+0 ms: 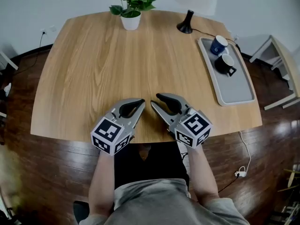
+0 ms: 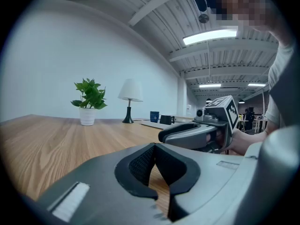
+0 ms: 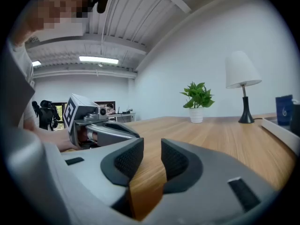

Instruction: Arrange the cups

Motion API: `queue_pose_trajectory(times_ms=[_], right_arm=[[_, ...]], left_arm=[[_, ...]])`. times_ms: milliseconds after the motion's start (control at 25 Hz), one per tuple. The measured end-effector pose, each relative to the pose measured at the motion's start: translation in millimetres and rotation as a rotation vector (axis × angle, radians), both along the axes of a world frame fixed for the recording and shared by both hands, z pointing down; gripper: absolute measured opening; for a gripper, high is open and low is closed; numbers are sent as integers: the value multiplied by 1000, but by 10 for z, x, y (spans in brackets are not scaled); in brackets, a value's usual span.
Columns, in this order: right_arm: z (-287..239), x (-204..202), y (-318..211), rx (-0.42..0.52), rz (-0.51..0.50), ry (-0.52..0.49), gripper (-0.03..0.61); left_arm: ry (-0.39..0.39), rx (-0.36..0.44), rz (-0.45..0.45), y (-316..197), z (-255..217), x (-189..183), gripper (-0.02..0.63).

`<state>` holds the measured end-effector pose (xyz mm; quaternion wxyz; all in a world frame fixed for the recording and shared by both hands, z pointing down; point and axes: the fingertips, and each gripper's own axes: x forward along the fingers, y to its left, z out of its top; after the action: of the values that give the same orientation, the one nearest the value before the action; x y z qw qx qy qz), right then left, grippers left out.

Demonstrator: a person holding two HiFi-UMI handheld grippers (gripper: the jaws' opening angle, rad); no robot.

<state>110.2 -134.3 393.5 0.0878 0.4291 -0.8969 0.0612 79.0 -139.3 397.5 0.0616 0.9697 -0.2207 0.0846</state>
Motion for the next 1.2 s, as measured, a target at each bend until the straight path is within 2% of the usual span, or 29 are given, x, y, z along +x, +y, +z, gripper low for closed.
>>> queue_pose_trajectory(times_ms=[240, 1200], right_arm=[[73, -20, -43, -58, 10, 20, 110], [61, -37, -39, -52, 13, 14, 109]], left_arm=[[-10, -14, 5, 7, 17, 5, 9], [-13, -9, 15, 38, 7, -18, 9]])
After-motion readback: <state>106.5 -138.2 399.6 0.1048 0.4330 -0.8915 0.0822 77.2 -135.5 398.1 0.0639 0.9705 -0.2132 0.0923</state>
